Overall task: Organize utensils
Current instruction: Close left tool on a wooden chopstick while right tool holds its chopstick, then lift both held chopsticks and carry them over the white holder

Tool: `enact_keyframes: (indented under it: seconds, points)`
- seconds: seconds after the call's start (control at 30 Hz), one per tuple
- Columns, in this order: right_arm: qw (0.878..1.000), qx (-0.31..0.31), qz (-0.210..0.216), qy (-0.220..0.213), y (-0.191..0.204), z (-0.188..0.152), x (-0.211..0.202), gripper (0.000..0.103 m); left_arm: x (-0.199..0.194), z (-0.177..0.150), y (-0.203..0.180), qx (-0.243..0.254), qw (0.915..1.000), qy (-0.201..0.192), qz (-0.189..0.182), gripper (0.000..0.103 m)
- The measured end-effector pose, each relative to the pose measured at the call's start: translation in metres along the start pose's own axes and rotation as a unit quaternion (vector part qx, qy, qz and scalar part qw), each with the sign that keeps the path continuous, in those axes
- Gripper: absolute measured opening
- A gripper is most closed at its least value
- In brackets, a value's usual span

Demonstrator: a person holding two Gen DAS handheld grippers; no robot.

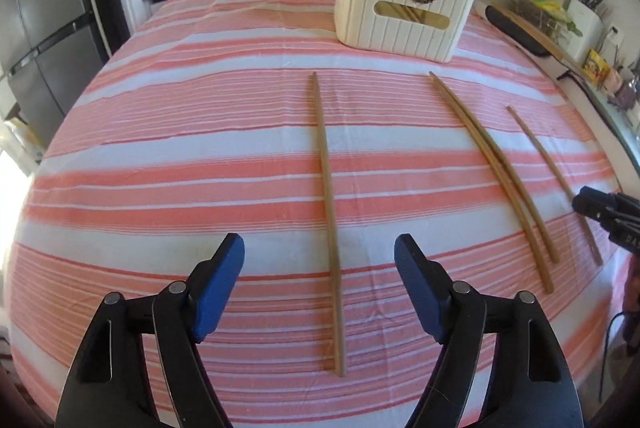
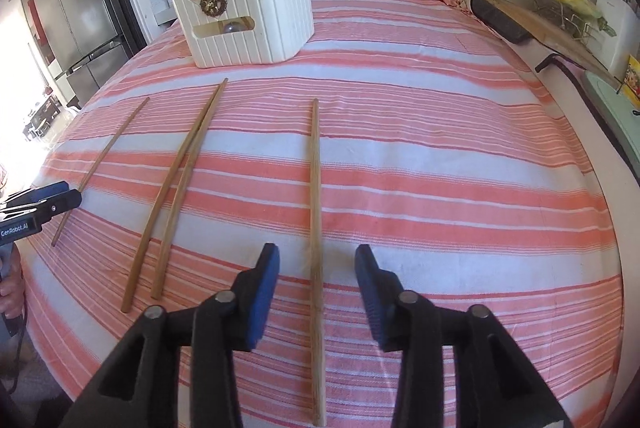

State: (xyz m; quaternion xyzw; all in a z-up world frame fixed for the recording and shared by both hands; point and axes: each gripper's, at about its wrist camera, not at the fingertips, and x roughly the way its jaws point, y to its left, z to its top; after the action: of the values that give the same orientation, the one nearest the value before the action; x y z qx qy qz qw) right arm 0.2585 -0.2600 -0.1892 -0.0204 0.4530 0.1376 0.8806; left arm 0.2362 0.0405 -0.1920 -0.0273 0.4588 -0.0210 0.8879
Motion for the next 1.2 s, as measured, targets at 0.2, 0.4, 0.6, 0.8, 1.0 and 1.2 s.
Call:
enact_keyframes:
  seconds: [0.2, 0.4, 0.6, 0.8, 1.0, 1.2]
  points:
    - [0.999, -0.006, 0.027, 0.027, -0.009, 0.003, -0.003, 0.042, -0.004, 0.011, 0.004, 0.035, 0.9983, 0.021, -0.042, 0.079]
    - [0.995, -0.024, 0.063, 0.079, -0.016, 0.016, 0.004, 0.042, 0.004, 0.042, 0.009, 0.064, 0.9935, 0.048, -0.081, 0.082]
    - [0.989, -0.033, 0.078, 0.124, -0.021, 0.04, 0.026, 0.042, 0.039, 0.082, 0.012, 0.066, 0.9933, 0.074, -0.059, 0.082]
    - [0.988, -0.054, 0.057, 0.133, -0.013, 0.076, 0.054, 0.042, 0.079, 0.102, 0.004, 0.092, 0.991, 0.096, 0.007, 0.079]
    - [0.986, -0.098, 0.017, 0.135, 0.01, 0.11, 0.083, 0.042, 0.091, 0.119, 0.005, 0.08, 0.9908, 0.109, -0.001, 0.055]
    - [0.984, -0.118, 0.014, 0.133, 0.026, 0.132, 0.099, 0.007, 0.091, 0.126, -0.002, 0.085, 0.9917, 0.096, 0.012, 0.004]
